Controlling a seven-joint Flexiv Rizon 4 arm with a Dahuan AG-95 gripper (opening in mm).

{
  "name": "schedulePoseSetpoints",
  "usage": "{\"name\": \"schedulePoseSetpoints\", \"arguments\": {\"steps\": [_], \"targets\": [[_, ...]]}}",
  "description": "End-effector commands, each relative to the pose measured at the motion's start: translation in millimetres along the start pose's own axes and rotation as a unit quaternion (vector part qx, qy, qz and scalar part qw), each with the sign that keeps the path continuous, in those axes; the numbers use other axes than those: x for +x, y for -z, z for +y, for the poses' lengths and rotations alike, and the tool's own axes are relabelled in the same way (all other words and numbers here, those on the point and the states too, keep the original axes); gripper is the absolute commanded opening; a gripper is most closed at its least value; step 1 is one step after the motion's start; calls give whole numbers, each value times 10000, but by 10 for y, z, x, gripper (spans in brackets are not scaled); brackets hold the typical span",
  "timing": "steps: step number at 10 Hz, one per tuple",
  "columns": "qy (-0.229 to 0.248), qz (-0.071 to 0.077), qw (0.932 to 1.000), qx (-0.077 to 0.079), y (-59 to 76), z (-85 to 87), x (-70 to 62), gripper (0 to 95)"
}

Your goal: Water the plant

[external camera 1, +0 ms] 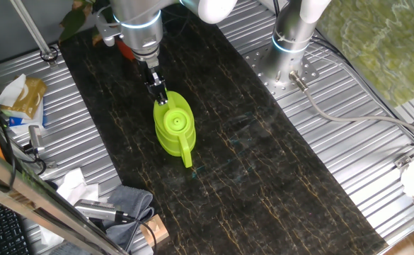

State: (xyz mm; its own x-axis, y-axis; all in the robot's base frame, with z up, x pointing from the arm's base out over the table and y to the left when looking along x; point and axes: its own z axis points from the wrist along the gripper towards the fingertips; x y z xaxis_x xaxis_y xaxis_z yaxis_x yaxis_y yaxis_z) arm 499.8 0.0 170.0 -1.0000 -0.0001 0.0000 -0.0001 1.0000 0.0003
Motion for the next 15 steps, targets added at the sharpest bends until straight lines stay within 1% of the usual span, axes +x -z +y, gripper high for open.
{"name": "schedulePoseSetpoints", "arguments": {"steps": [1,3,15], "targets": [[1875,-448,9809,-243,0,0,-2,0],[1879,-433,9810,-212,18,9,-10,0],[1863,-421,9814,-201,58,28,-16,0]]}}
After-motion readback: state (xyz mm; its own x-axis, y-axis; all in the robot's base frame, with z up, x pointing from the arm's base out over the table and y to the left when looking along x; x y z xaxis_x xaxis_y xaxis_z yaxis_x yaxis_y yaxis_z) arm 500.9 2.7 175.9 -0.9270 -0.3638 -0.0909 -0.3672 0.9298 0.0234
